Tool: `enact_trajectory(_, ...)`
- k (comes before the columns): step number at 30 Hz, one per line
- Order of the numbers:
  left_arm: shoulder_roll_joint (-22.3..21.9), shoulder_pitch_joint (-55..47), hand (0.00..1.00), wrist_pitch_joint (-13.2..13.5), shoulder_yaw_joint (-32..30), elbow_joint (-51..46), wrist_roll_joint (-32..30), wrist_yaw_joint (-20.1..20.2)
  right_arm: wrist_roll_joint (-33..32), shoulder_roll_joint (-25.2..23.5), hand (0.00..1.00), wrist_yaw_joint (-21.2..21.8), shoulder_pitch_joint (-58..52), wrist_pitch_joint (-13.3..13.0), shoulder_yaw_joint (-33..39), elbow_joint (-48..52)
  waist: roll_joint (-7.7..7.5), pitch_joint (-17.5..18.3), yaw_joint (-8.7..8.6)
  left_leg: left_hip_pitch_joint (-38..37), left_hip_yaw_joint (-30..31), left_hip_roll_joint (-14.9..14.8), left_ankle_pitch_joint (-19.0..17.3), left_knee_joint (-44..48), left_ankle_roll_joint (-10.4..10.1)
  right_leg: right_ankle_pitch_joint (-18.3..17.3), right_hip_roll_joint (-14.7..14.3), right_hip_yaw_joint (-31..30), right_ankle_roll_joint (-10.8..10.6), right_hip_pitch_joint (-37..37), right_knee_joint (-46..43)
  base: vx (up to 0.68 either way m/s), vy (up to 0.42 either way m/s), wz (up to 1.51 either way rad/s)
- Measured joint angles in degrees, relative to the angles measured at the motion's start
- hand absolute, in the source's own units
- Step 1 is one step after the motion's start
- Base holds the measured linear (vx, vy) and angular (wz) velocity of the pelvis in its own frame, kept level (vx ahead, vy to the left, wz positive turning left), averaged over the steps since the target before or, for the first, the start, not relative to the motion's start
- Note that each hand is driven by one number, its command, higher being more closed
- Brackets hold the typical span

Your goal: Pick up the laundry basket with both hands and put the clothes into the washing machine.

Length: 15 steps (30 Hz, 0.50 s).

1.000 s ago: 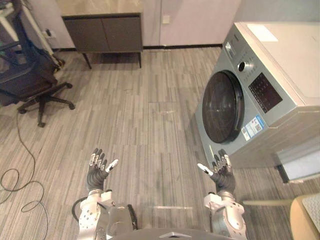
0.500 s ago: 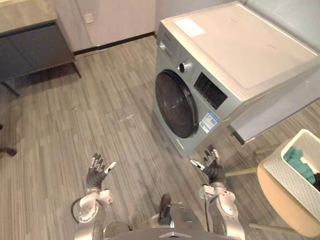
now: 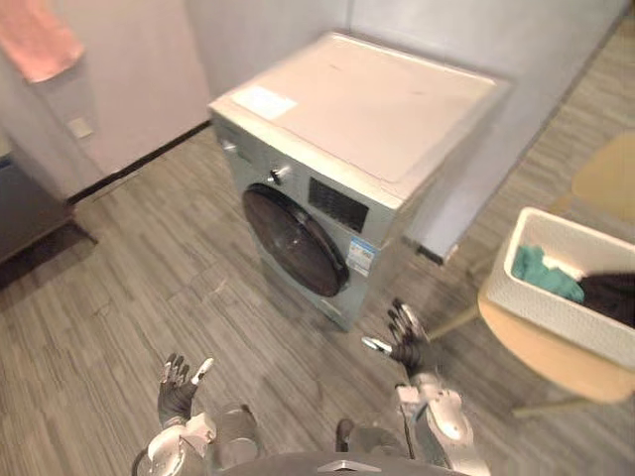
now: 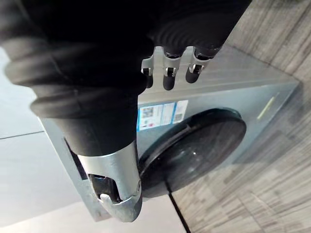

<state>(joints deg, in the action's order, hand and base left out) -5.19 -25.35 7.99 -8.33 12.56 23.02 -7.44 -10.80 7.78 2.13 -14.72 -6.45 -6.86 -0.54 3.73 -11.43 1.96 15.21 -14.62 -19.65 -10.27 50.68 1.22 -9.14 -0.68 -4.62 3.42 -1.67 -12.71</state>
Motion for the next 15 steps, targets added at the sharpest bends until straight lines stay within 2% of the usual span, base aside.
enact_trajectory(1,-0.11,-0.27,0.0,0.02,-0.54,0.01,0.48,0.04,-0.06,0.47,0.0,0.46,1.92,-0.01,-1.04,-0.8,-0.03,-0.02,0.0,-0.07,1.87,0.91,-0.41,-4.29,-0.9,0.44,0.23,-1.5,-0.67,0.12,0.33,0.27,0.253,-1.44)
enact_trajectory(3,-0.18,-0.96,0.0,0.75,-0.9,-0.01,1.7,0.05,-0.09,2.91,0.0,1.48,8.75,-0.11,-4.48,-1.98,0.65,-0.05,0.48,-1.05,9.58,3.43,0.02,-22.07,-3.91,1.76,1.01,-5.82,-3.02,-0.63,0.75,0.28,0.359,-1.4)
enact_trajectory(5,0.02,-0.31,0.0,1.04,-0.8,0.31,1.71,0.1,-0.15,4.03,0.0,1.97,11.73,-0.55,-5.26,-2.23,0.97,-0.4,0.74,-1.69,12.66,4.57,2.29,-29.72,-5.25,2.01,2.34,-5.88,-4.65,-1.05,0.76,0.17,0.333,-0.97)
enact_trajectory(6,0.16,0.34,0.0,1.38,-0.71,0.65,1.78,0.07,-0.19,5.16,0.0,2.43,12.76,-1.29,-5.2,-1.99,1.62,-0.41,0.57,-1.96,13.92,5.46,6.7,-34.33,-5.33,1.65,3.41,-5.79,-6.66,-1.33,0.77,0.17,0.457,-0.66)
enact_trajectory(7,-0.07,0.64,0.0,2.15,-0.63,0.7,2.15,0.02,-0.18,6.91,0.0,2.56,12.88,-1.75,-5.17,-0.79,3.46,-0.14,0.34,-1.84,14.83,5.86,12.94,-36.49,-7.59,0.56,4.05,-5.52,-9.6,-1.37,1.24,0.17,0.487,-0.51)
enact_trajectory(8,-0.06,1.47,0.0,2.59,-1.09,1.33,2.23,-0.08,-0.16,7.1,0.0,2.57,12.75,-1.92,-4.89,-0.36,3.59,-0.1,0.14,-2.2,14.85,6.4,10.2,-36.52,-10.96,-0.21,5.36,-5.13,-11.15,-1.2,1.8,0.17,0.58,-0.05)
enact_trajectory(10,1.01,6.97,0.0,3.56,-2.93,3.86,2.73,-0.83,1.33,5.22,0.0,2.42,12.34,-2.1,-3.44,-0.17,-1.11,-2.61,-1.19,-0.98,13.48,13.57,9.68,-37.94,-8.06,1.82,12.75,-1.94,-13.87,-1.67,3.71,0.07,0.414,0.35)
enact_trajectory(11,1.5,7.65,0.0,3.58,-2.82,4.41,2.73,-1.03,2.5,4.78,0.0,2.4,12.02,-2.07,-3.38,-0.18,-1.62,-2.54,-1.07,-0.17,13.15,14.69,9.43,-37.55,-7.23,2.94,13.98,-1.23,-14.44,-2.06,4.3,0.03,0.37,0.17)
enact_trajectory(13,1.82,8.48,0.0,3.64,-2.29,4.61,2.68,-1.78,5.73,3.33,0.0,2.14,11.49,-1.95,-4.04,-0.26,-1.48,-2.74,-0.65,1.74,11.46,16.63,7.11,-34.65,-4.49,7.82,16.18,-0.96,-15.18,-2.8,5.81,0.04,0.358,-0.16)
enact_trajectory(14,2.02,8.5,0.0,3.76,-2.35,4.6,2.68,-2.07,6.71,2.98,0.0,2.11,11.49,-1.93,-4.45,-0.32,-1.49,-2.75,-0.36,1.82,10.74,16.72,6.54,-34.05,-4.0,8.84,16.44,-0.86,-14.83,-3.19,5.83,0.03,0.308,-0.46)
enact_trajectory(15,2.51,8.61,0.0,3.8,-2.51,4.62,2.65,-2.34,8.09,1.97,0.0,1.85,11.6,-1.92,-5.07,-0.52,-1.44,-2.78,0.05,1.88,9.35,16.69,5.97,-33.62,-3.11,10.83,16.79,1.88,-13.43,-4.1,5.82,0.02,0.283,-0.62)
